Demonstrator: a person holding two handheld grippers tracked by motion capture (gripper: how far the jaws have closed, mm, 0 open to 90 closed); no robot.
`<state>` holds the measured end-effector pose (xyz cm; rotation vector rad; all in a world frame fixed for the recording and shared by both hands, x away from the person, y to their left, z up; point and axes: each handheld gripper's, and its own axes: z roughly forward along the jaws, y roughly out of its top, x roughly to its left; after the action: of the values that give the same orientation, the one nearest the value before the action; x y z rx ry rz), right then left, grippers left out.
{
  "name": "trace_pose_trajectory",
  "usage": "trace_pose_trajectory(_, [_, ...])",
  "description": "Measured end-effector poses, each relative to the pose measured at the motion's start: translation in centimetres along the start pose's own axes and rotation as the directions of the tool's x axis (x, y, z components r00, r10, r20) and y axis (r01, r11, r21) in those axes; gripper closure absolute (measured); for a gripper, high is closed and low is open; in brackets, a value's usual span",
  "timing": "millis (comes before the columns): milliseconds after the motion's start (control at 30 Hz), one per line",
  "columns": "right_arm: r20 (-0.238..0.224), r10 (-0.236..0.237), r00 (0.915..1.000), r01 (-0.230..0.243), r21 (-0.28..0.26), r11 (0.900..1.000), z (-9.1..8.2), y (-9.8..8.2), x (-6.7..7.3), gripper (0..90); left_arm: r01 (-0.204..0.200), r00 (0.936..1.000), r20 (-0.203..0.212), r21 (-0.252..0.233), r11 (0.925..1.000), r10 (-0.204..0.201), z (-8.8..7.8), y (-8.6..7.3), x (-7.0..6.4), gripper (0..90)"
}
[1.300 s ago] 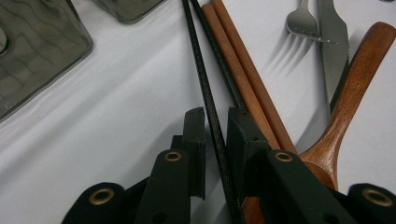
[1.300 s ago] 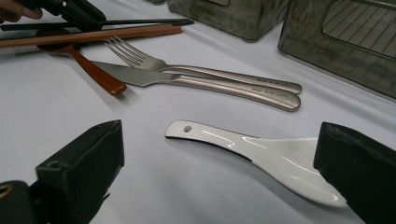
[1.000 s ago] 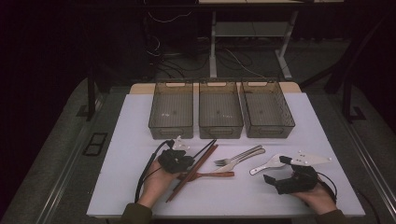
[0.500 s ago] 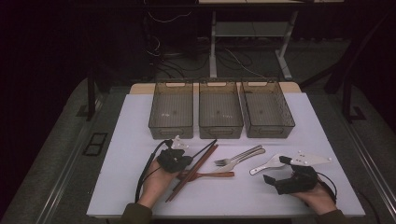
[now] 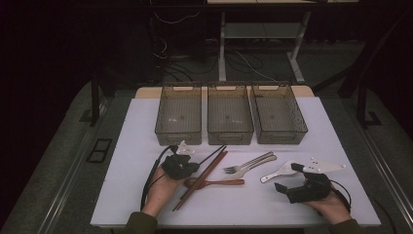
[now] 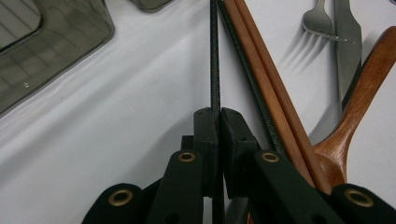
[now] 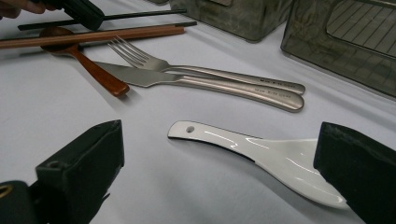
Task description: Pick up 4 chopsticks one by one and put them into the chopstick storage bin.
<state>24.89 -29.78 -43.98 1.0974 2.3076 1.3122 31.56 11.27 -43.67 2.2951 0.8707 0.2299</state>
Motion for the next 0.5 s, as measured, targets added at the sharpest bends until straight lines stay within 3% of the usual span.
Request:
trace_pose_trajectory(200, [-0.003,0.028,0.9996,-0.028,-0.013,1.0,0.2,-0.1,0.0,1.4,-0.006,0.9999,0.009,-0.012,0.9999,0.006,-0.4,-0.1,0.2,84.6])
trace_pose_trajectory(500, [-0.002,0.021,0.9998,-0.021,-0.011,1.0,0.6,-0.2,0.2,1.4,-0.016,0.9995,0.028,-0.025,0.9996,0.017,-1.2,-0.3,0.4,84.6])
